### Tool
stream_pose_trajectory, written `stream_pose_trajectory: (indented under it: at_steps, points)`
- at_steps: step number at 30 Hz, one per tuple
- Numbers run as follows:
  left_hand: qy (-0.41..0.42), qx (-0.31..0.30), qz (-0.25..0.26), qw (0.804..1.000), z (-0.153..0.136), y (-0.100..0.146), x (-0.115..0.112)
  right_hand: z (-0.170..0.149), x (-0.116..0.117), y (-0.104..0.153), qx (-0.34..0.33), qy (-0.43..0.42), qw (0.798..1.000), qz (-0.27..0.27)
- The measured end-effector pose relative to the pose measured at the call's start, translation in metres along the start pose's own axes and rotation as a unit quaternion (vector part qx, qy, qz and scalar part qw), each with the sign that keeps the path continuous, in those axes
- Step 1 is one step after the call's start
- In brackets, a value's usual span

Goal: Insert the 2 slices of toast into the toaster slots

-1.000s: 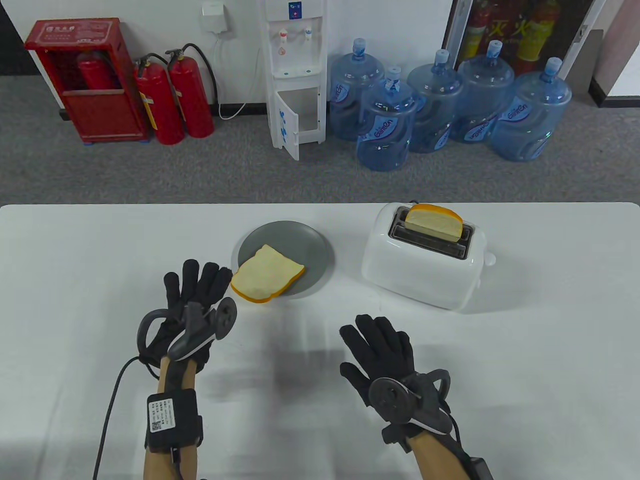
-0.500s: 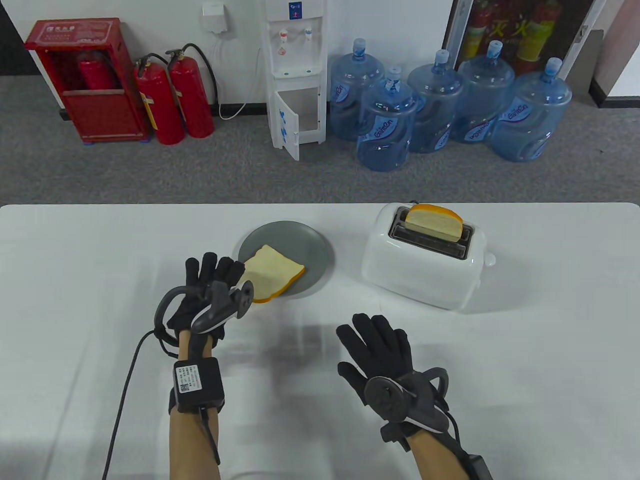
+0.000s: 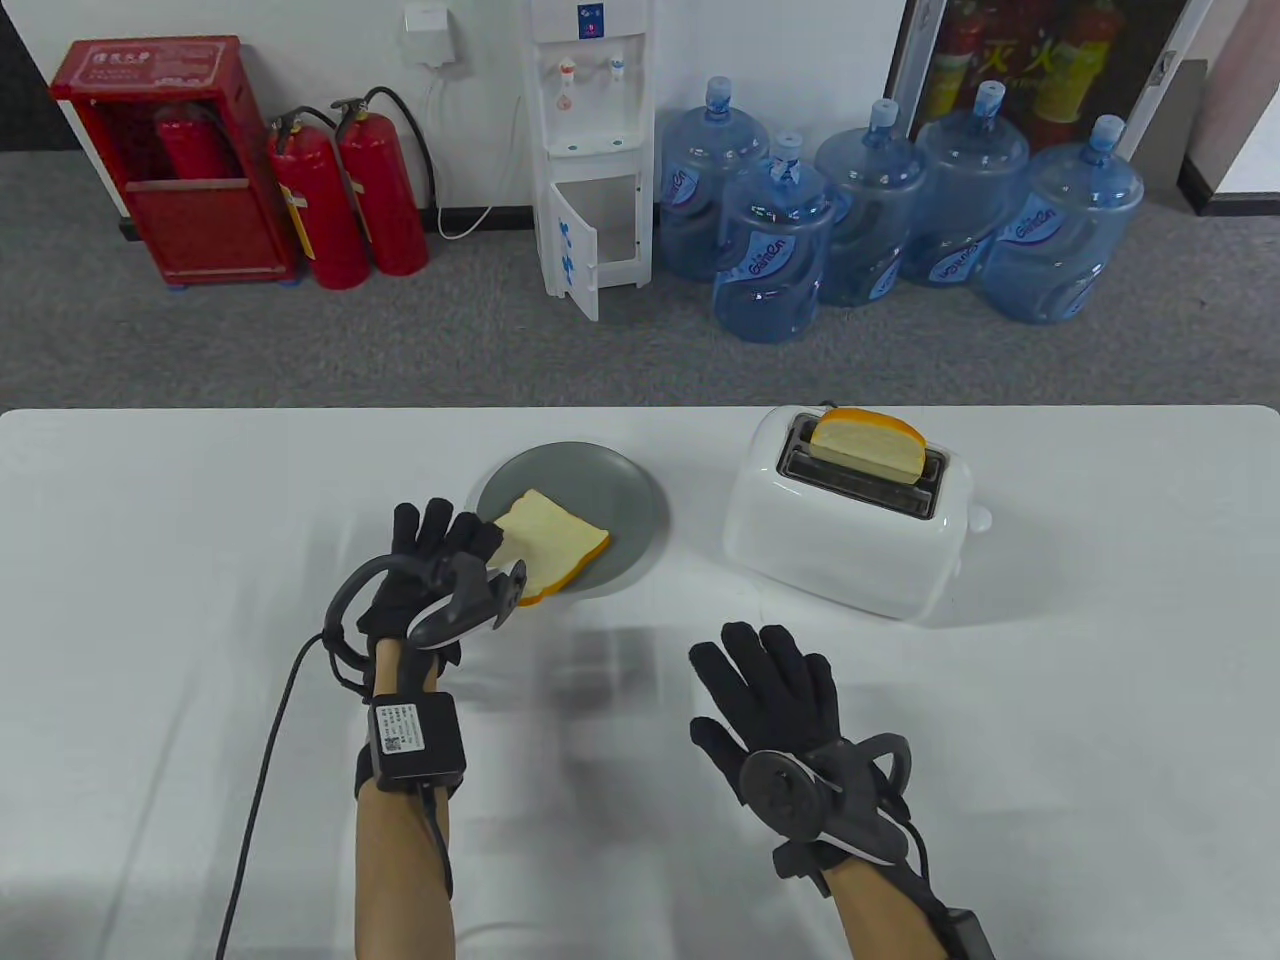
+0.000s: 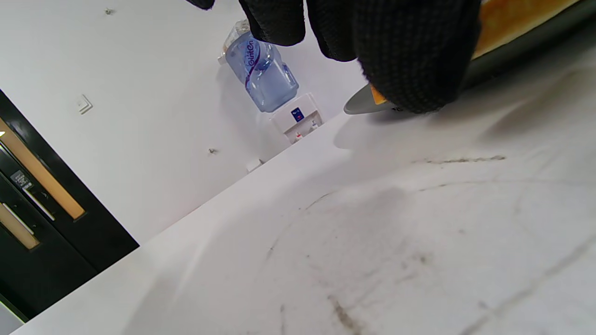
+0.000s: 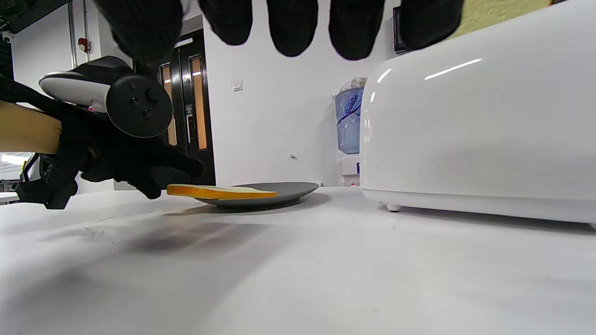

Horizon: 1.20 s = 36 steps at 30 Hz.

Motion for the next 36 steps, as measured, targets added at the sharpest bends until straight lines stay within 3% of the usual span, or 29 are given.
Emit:
stream_pose_trajectory:
  at_steps: [7, 15, 36]
  points:
    - [0.053, 0.007, 0.007, 0.999, -0.001, 0.002, -0.003, -0.003, 0.000, 0.000, 0.004, 0.000, 1.000, 0.002]
    - [0.087, 0.000, 0.057, 0.995, -0.009, 0.001, 0.001, -0.006, 0.002, -0.001, 0.006, 0.006, 1.000, 0.005]
    - [0.041, -0.006, 0.054, 0.998, 0.003, -0.006, 0.029, -0.011, 0.002, 0.000, 0.011, 0.008, 1.000, 0.007]
Point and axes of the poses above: the tracker on the back of each hand, its own z axis roughly to the thumb side, its own y axis roughly from the fingertips to the wrist, x = y × z, the point moved 4 cm from there along -y, roughly from the wrist to the fingertips, and after that the axes turned 13 degrees about y, right-handed, at the moved point
